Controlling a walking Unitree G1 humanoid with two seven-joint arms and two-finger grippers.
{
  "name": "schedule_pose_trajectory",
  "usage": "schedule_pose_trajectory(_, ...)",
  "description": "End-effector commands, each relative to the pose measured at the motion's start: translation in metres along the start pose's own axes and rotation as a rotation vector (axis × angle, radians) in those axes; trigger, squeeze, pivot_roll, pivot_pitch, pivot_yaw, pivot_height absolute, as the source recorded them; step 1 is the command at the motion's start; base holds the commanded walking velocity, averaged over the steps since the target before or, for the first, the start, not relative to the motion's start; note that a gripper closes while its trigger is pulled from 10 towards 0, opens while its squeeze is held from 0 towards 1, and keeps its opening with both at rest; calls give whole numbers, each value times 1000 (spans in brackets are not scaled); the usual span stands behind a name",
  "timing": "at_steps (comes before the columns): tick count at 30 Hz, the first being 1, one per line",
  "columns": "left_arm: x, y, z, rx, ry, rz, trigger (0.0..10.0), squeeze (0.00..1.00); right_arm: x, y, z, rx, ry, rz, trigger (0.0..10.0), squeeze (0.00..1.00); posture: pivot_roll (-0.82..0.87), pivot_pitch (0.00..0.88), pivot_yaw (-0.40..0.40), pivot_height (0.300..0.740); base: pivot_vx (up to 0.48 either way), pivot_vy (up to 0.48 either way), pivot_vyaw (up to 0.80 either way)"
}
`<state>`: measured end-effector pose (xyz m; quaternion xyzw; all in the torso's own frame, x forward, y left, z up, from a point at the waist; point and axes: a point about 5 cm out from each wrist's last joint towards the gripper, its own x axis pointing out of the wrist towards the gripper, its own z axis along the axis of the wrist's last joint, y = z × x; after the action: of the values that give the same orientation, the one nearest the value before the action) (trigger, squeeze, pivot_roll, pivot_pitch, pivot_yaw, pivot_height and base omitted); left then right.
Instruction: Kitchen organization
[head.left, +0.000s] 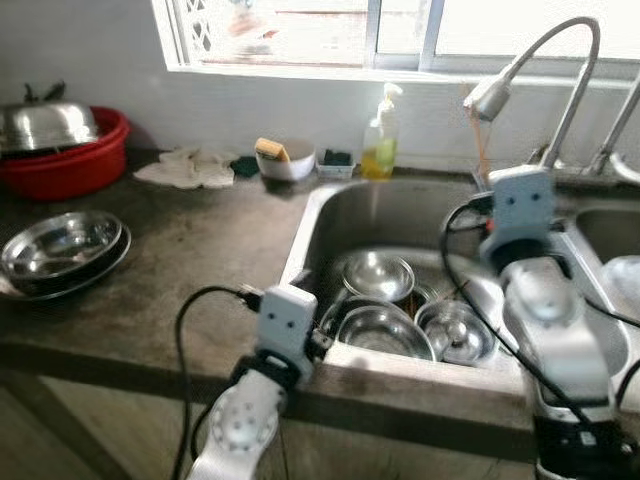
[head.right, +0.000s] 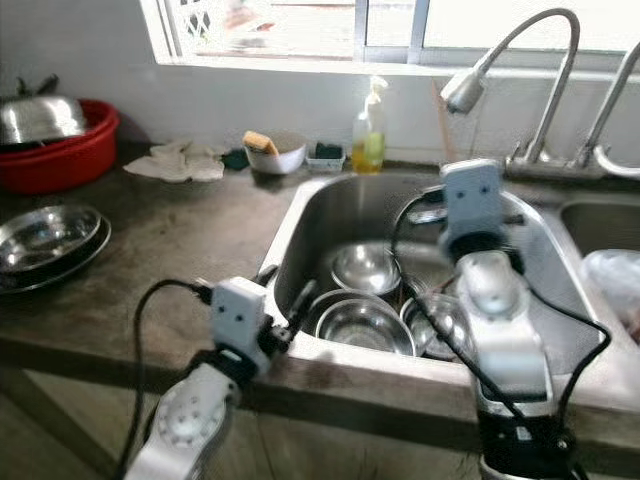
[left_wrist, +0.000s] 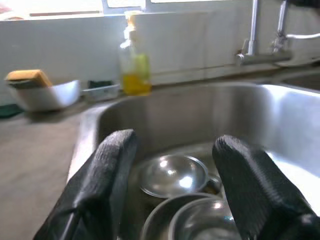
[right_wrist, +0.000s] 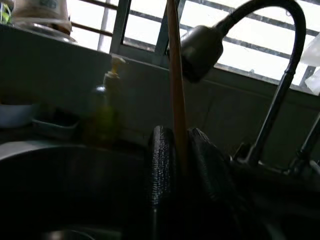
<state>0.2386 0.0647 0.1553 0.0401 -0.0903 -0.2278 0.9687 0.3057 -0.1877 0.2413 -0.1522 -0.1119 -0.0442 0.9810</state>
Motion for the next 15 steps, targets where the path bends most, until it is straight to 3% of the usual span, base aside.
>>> schedule_pose_trajectory(1,-2,5,0,2,3,17,10000,0,8,4,4,-34,28,57,10000,0,14,0,-52,740,0,0,0)
schedule_pose_trajectory(5,-2,4,0,2,4,17,10000,0,17,2,-3,-94,114,124,10000,0,9,0,-54,740,0,0,0)
schedule_pose_trajectory(6,-3,3,0,1,3,16,10000,0,21,0,-8,-153,163,159,10000,0,11,0,-56,740,0,0,0)
schedule_pose_trajectory(9,-3,2,1,0,3,16,10000,0,23,-1,-12,-180,187,180,10000,0,12,0,-59,740,0,0,0)
schedule_pose_trajectory(10,-3,2,1,0,3,16,10000,0,27,-5,-20,-242,236,201,10000,0,13,0,-63,740,0,0,0)
schedule_pose_trajectory(13,-3,1,1,-4,2,18,10000,0,30,-12,-26,-264,284,188,10000,0,17,0,-66,740,0,0,0)
schedule_pose_trajectory(15,-5,1,1,-4,3,23,10000,0,35,-27,-39,-271,370,144,10000,0,21,0,-71,740,0,0,0)
